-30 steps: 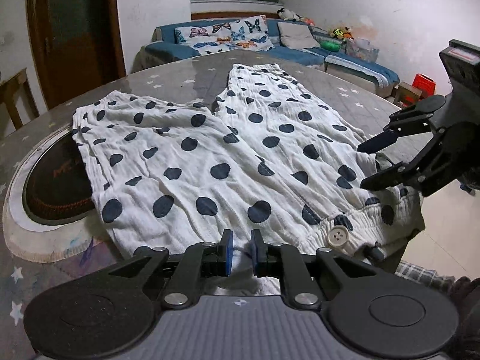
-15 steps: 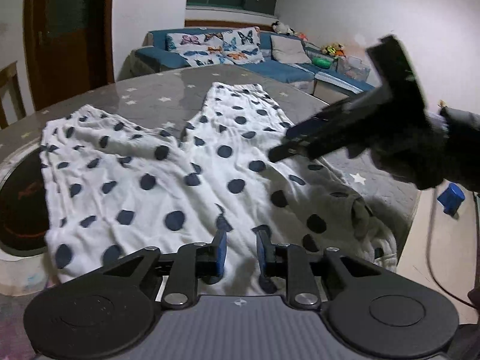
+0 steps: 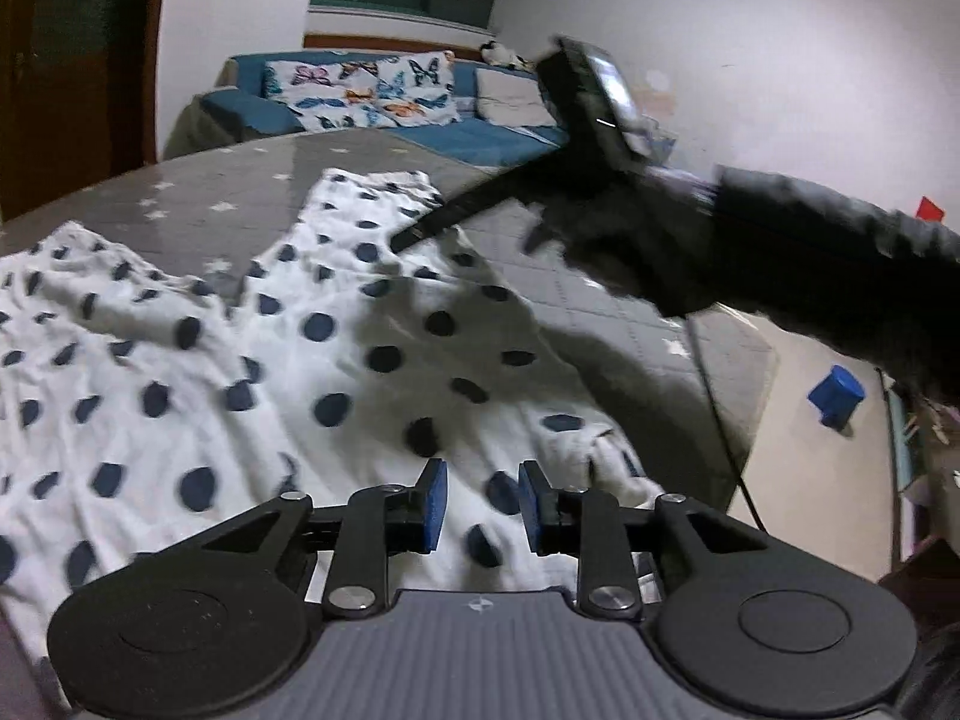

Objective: Fold clothes

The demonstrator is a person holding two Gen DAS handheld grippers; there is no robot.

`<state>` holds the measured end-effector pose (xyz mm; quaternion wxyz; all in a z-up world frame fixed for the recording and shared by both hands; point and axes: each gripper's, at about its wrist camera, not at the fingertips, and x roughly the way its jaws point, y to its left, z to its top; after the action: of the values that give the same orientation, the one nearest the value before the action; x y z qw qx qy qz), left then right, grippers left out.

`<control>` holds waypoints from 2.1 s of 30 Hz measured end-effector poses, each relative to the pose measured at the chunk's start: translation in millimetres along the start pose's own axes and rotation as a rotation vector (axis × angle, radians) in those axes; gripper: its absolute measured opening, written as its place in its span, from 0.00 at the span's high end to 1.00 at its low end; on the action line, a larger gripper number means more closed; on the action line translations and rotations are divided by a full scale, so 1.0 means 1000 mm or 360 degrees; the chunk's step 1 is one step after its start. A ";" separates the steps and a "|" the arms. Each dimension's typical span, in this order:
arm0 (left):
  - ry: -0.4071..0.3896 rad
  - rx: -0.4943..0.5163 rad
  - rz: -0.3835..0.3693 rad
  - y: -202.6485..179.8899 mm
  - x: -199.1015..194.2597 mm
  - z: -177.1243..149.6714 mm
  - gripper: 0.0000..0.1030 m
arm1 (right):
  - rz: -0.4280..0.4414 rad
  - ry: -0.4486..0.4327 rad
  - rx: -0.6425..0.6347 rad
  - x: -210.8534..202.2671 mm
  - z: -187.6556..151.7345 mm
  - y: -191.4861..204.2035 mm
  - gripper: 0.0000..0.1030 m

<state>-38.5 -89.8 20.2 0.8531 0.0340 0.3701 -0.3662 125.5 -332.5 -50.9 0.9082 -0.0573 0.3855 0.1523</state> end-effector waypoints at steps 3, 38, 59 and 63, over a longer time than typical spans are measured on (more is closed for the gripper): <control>0.0021 0.0012 -0.0038 -0.005 0.006 0.001 0.72 | -0.0037 -0.0007 0.0059 0.016 0.010 -0.018 0.39; 0.0098 0.0195 -0.0035 -0.055 0.042 -0.004 0.70 | -0.0254 -0.0048 0.0336 0.055 0.034 -0.083 0.60; 0.0010 0.0037 -0.0104 -0.040 0.027 0.002 0.91 | -0.0381 -0.0071 0.0357 0.055 0.048 -0.082 0.94; -0.0061 -0.0062 -0.0126 -0.030 0.009 0.002 0.92 | -0.0391 -0.0086 0.0340 0.044 0.060 -0.078 0.94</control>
<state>-52.7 -118.1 22.7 0.8453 -0.0042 0.3619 -0.3931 220.0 -382.6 -41.6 0.9310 -0.0029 0.3649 -0.0004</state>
